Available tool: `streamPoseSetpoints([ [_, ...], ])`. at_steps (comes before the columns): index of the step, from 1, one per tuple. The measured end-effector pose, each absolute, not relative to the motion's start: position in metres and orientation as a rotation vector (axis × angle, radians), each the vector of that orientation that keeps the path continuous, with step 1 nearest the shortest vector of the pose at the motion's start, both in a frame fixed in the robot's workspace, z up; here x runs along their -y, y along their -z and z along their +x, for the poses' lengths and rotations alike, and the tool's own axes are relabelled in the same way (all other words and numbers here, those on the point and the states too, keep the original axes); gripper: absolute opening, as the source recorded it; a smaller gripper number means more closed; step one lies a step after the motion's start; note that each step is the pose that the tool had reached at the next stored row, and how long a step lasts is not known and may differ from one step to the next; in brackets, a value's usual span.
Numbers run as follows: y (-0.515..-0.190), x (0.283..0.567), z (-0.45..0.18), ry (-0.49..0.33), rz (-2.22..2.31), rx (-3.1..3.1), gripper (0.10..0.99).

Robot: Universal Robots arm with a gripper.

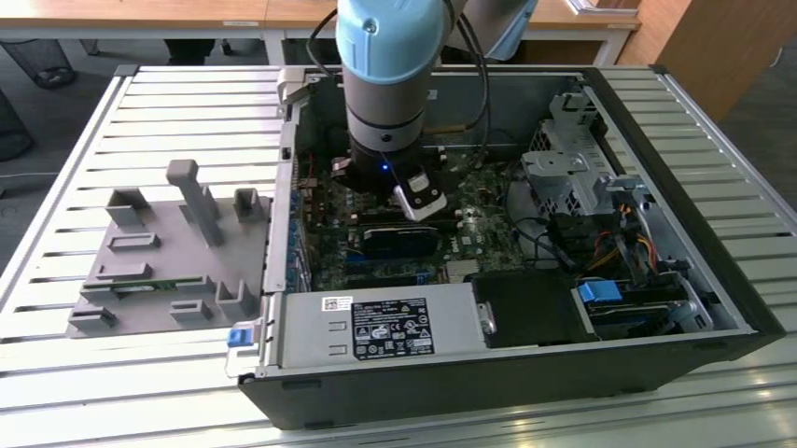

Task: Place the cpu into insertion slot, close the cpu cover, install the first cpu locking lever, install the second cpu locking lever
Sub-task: 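Install the second cpu locking lever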

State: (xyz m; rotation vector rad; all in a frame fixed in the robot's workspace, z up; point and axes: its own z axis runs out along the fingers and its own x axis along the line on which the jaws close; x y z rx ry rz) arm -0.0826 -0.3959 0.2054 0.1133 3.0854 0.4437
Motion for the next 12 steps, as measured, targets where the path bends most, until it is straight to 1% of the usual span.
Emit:
streamPoseSetpoints([
  [12, -0.22, 0.396, -0.083, -0.445, 0.113, -3.085, 0.106],
])
